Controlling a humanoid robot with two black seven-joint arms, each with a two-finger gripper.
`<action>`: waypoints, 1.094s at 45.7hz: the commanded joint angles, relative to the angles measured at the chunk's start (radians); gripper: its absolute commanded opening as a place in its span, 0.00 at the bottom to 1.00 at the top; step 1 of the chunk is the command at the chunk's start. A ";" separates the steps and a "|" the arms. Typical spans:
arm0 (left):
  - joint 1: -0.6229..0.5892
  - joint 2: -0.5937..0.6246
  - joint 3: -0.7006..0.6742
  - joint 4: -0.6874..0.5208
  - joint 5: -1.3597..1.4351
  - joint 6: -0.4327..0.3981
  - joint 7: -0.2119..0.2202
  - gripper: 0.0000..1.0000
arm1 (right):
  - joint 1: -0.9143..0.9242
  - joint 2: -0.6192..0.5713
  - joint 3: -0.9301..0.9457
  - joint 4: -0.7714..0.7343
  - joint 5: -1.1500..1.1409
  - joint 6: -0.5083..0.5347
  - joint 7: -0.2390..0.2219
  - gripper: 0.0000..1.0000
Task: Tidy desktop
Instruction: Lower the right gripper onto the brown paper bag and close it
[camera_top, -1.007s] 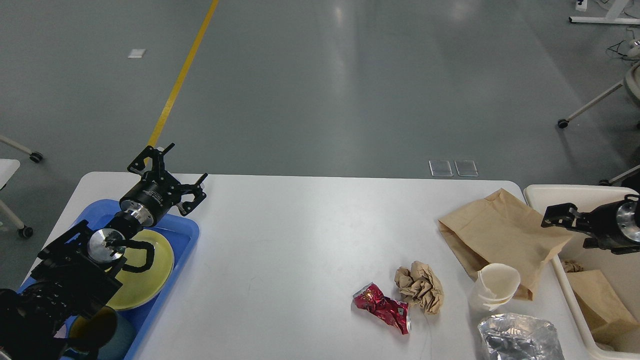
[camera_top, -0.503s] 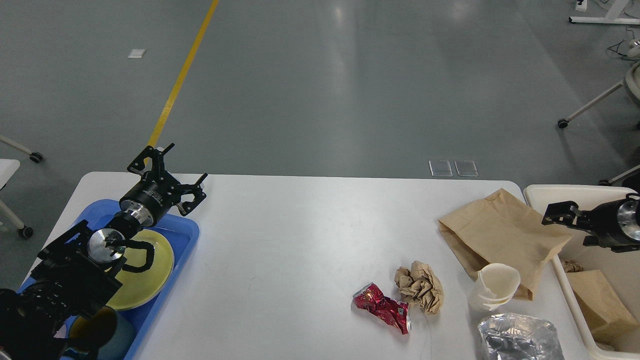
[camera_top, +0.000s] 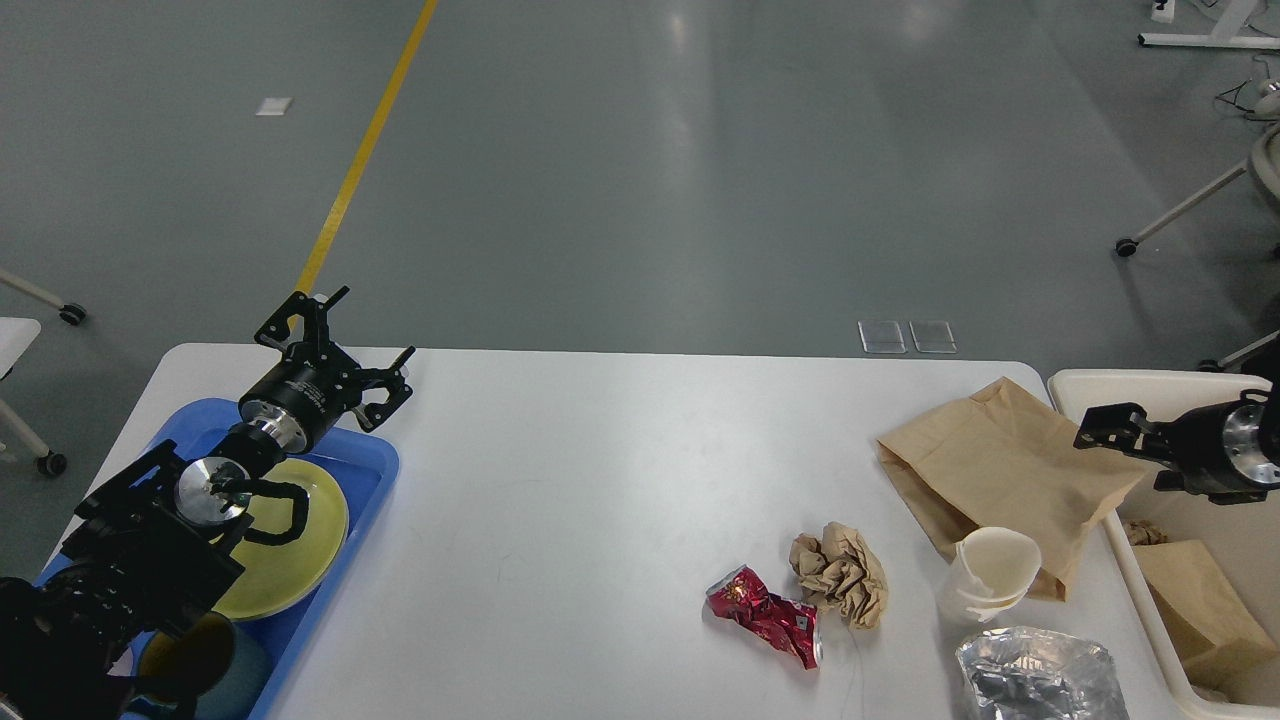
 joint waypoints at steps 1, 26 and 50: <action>0.000 0.001 0.000 0.000 0.000 0.000 0.000 0.96 | 0.000 0.002 0.001 -0.011 0.001 0.000 0.000 0.99; 0.000 0.000 0.000 0.000 0.000 0.000 0.000 0.96 | -0.071 0.002 0.085 -0.024 0.003 -0.003 -0.002 0.98; 0.000 0.001 0.000 0.000 0.000 0.000 0.000 0.96 | -0.117 0.016 0.128 -0.045 0.003 0.017 -0.002 0.61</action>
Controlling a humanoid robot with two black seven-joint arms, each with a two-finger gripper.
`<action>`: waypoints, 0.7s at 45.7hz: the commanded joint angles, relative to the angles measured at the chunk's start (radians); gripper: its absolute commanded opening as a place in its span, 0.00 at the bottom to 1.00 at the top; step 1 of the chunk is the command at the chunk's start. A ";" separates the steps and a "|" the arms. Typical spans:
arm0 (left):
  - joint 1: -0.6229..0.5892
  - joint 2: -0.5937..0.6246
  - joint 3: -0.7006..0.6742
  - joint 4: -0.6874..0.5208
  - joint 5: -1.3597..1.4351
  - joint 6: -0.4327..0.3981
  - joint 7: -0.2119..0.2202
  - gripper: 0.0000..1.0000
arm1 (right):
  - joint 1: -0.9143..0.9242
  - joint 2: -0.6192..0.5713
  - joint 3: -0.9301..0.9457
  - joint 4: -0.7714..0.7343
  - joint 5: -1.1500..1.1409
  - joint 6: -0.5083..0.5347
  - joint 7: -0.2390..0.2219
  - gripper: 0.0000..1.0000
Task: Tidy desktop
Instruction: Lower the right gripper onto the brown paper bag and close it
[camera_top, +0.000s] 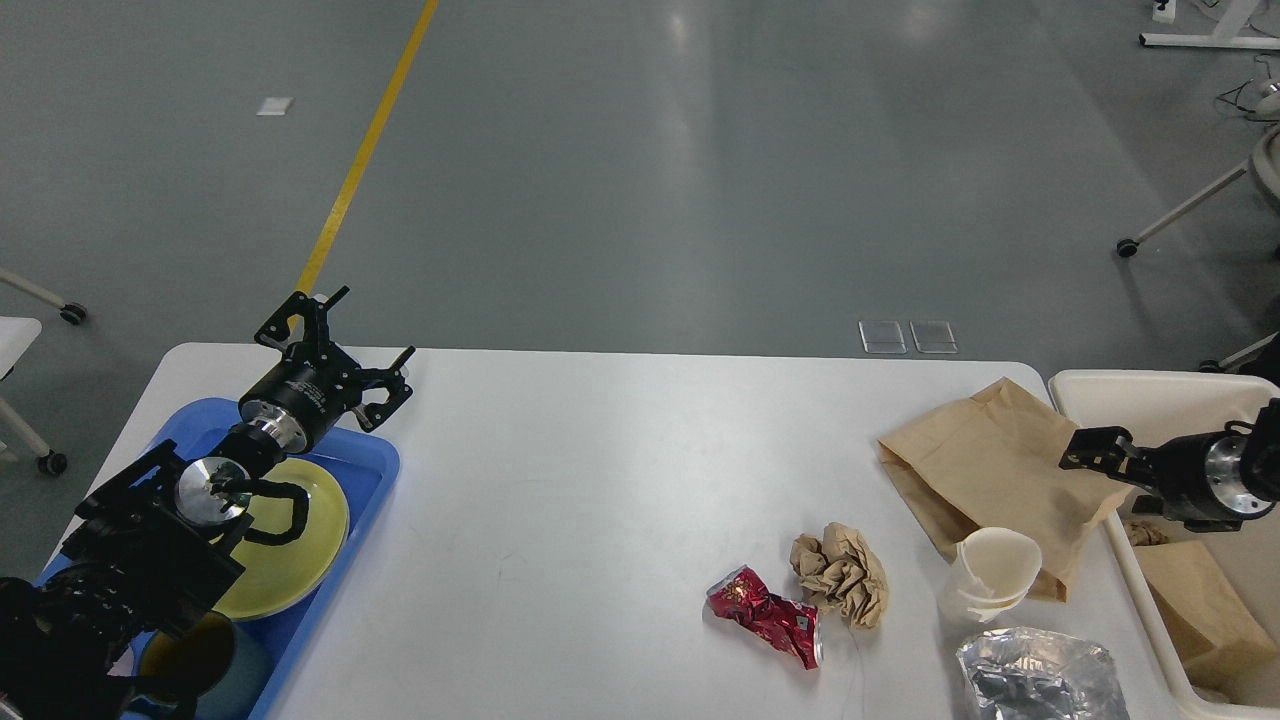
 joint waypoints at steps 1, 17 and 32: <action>0.000 0.000 0.000 0.000 -0.001 0.000 0.000 0.96 | -0.002 0.001 0.004 0.015 0.000 0.015 0.000 0.54; 0.000 0.000 0.000 0.000 0.000 0.000 0.000 0.96 | 0.003 -0.001 0.001 0.018 -0.003 0.132 0.000 0.00; 0.000 0.001 0.000 0.000 0.000 0.000 0.000 0.96 | 0.044 0.001 -0.003 0.016 -0.003 0.138 0.000 0.00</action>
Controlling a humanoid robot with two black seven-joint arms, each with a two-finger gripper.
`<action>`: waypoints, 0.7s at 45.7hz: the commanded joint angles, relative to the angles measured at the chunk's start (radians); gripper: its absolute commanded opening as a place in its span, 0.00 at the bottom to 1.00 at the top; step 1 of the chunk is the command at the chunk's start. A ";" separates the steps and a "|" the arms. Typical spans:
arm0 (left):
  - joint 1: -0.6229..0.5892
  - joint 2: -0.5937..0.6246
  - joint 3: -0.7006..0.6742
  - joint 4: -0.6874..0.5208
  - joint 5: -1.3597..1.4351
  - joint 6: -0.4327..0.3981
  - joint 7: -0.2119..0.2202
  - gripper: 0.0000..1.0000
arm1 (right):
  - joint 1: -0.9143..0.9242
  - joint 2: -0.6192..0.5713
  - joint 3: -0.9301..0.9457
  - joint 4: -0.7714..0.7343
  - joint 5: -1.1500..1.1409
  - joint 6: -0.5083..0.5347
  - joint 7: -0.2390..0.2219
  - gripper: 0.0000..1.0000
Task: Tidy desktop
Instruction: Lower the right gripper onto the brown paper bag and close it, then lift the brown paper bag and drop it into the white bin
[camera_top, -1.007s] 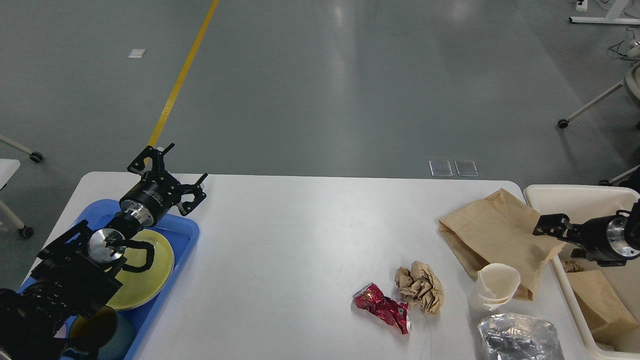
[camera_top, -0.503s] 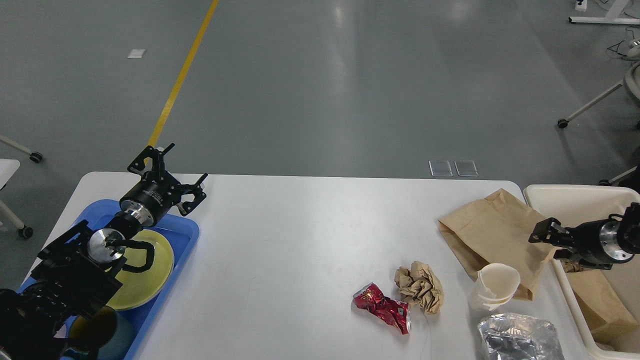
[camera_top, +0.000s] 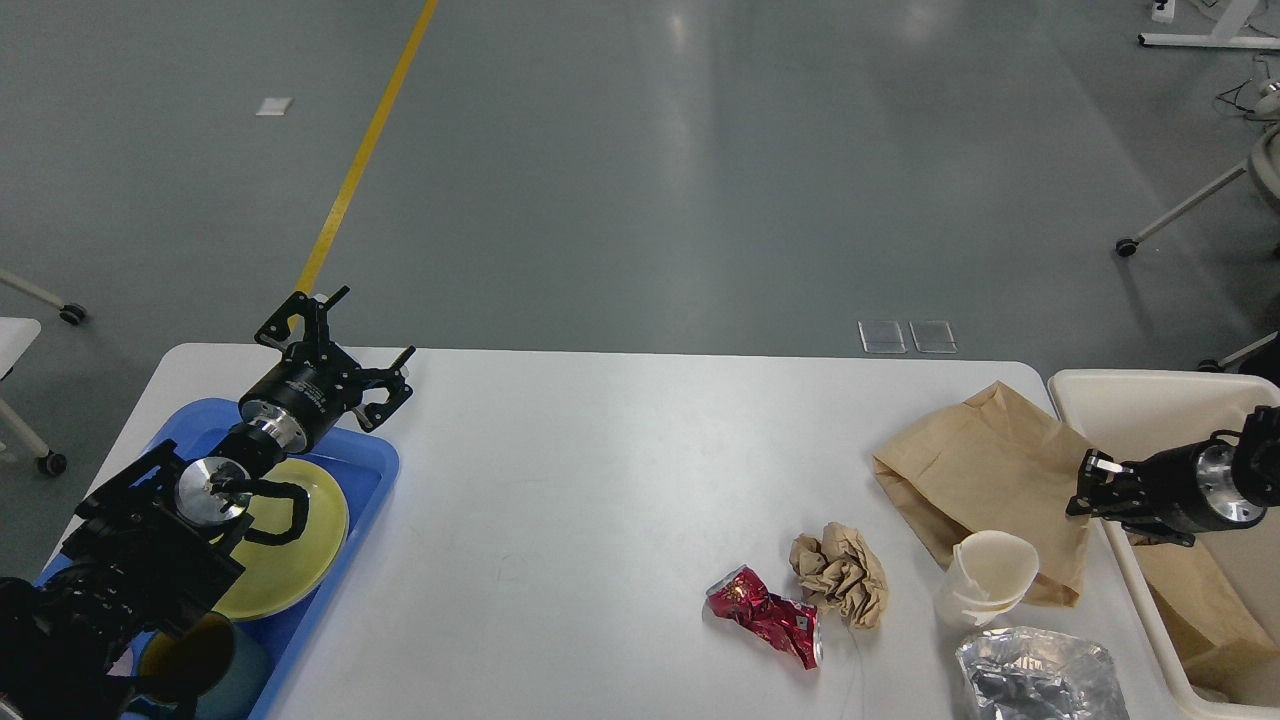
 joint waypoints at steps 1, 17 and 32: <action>0.000 0.000 0.000 0.000 0.000 0.000 0.000 0.96 | 0.033 0.000 -0.003 -0.001 0.000 0.000 0.000 0.00; 0.000 0.000 0.000 0.000 0.000 0.000 0.000 0.96 | 0.125 0.049 0.001 -0.006 0.005 0.001 0.000 0.00; 0.000 0.000 0.000 0.000 0.000 0.000 0.000 0.96 | 0.400 0.049 -0.100 -0.003 -0.015 0.167 -0.005 0.00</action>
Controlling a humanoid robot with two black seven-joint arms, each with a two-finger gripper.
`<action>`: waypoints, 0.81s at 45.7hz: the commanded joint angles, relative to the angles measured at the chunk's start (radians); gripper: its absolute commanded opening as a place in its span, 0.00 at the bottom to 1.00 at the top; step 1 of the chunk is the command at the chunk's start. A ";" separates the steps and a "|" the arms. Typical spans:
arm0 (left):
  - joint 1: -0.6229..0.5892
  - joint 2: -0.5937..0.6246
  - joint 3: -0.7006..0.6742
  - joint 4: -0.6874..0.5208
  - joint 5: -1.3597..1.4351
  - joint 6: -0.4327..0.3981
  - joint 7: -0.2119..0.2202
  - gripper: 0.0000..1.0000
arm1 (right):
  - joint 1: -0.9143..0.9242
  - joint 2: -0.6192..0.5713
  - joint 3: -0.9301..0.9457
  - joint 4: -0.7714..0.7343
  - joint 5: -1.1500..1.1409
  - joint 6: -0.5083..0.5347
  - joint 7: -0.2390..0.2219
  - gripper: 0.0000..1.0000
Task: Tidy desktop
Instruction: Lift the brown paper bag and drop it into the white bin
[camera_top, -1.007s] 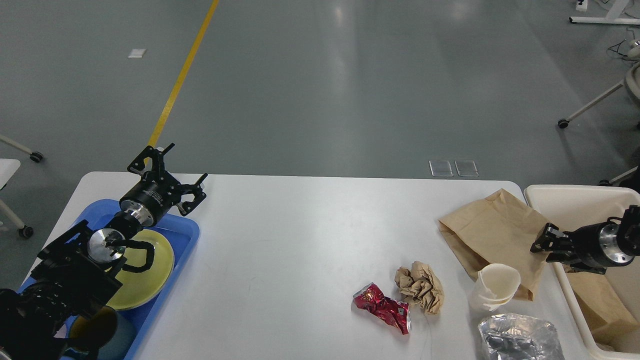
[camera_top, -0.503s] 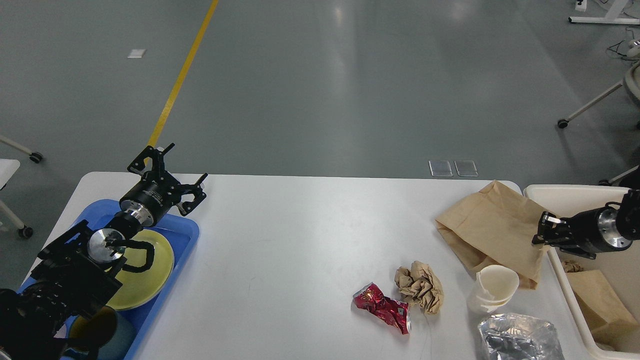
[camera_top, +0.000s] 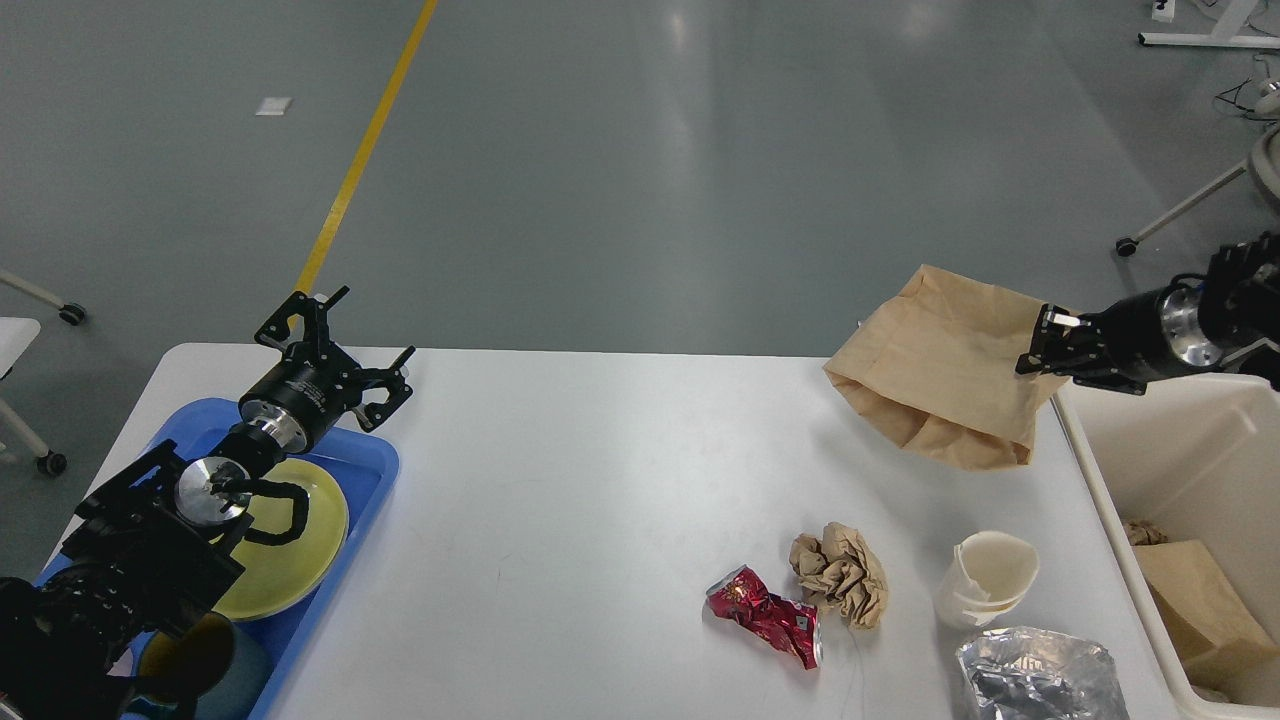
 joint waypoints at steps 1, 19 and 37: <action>0.000 0.001 0.000 0.000 0.000 0.000 0.000 0.96 | 0.130 -0.006 -0.089 -0.001 -0.003 0.066 -0.001 0.00; 0.000 0.000 0.000 0.000 0.000 0.000 0.000 0.96 | 0.282 -0.084 -0.339 -0.031 -0.050 0.055 0.001 0.00; 0.000 0.000 0.000 0.000 0.000 0.000 0.000 0.96 | 0.143 -0.259 -0.322 -0.104 -0.057 -0.149 0.002 0.00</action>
